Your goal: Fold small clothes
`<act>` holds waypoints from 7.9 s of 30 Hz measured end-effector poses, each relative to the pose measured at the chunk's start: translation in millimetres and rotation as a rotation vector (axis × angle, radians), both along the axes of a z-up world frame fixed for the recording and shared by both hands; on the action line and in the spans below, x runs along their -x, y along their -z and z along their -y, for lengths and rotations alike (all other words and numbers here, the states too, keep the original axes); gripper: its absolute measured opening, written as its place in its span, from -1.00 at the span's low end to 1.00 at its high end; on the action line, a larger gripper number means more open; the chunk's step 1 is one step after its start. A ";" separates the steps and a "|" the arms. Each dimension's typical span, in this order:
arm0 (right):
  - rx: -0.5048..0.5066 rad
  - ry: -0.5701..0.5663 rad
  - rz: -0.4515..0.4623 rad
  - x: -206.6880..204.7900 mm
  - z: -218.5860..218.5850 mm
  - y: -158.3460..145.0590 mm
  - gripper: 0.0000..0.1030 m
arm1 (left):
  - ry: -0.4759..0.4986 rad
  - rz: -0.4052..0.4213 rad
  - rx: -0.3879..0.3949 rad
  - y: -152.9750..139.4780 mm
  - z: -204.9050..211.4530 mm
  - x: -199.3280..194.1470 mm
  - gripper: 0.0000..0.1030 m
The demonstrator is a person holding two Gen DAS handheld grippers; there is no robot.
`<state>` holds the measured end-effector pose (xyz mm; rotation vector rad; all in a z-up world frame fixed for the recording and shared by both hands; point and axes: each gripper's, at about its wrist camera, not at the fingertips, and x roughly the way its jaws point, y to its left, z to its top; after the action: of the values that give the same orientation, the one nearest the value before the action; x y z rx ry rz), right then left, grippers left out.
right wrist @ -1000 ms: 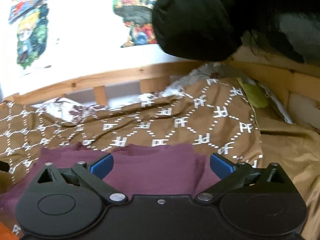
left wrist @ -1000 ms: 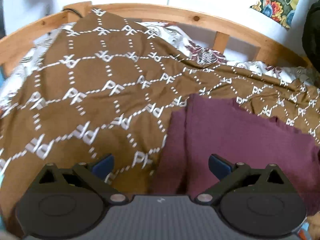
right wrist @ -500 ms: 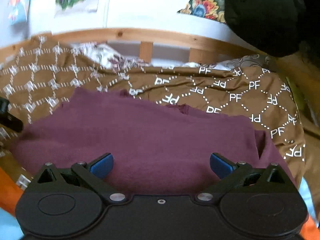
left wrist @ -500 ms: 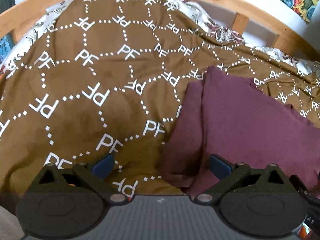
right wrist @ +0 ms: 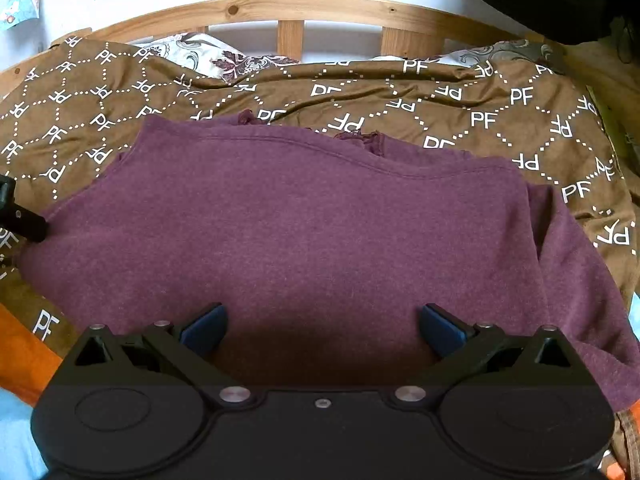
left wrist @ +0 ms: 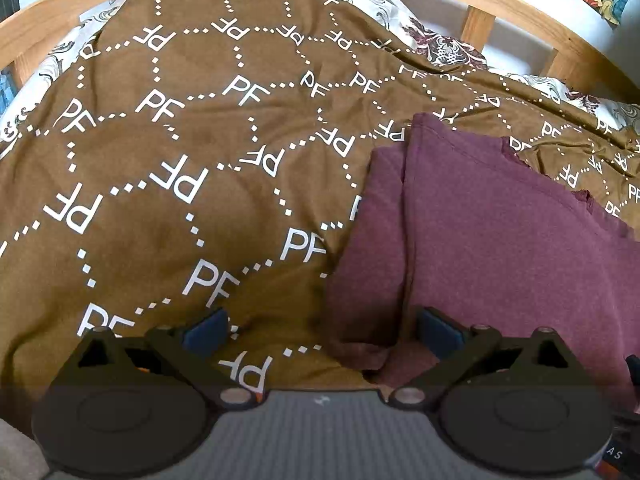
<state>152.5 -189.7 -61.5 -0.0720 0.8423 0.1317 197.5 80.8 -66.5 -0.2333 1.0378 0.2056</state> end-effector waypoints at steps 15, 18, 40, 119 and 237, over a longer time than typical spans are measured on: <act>-0.032 0.010 -0.014 -3.4 5.6 -3.5 0.99 | 0.009 -0.019 -0.006 3.3 -0.6 -2.5 0.99; -0.086 0.023 0.021 0.3 15.7 -14.2 0.99 | 0.008 -0.024 -0.003 4.1 -1.2 -2.9 0.99; -0.201 0.565 0.077 15.1 112.9 -33.2 -0.86 | 0.005 -0.039 0.026 7.4 -7.1 -5.7 0.99; 0.056 -0.007 0.102 3.5 11.8 -13.4 0.99 | 0.053 -0.129 0.064 33.7 -1.6 -41.2 1.00; -0.407 0.165 0.055 -36.7 151.0 -42.8 -0.34 | 0.697 0.251 -0.031 -5.7 192.8 51.0 0.28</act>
<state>189.2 -340.7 -18.7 0.3735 0.7496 0.1434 146.5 -112.0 -60.8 0.1361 0.8116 -0.4283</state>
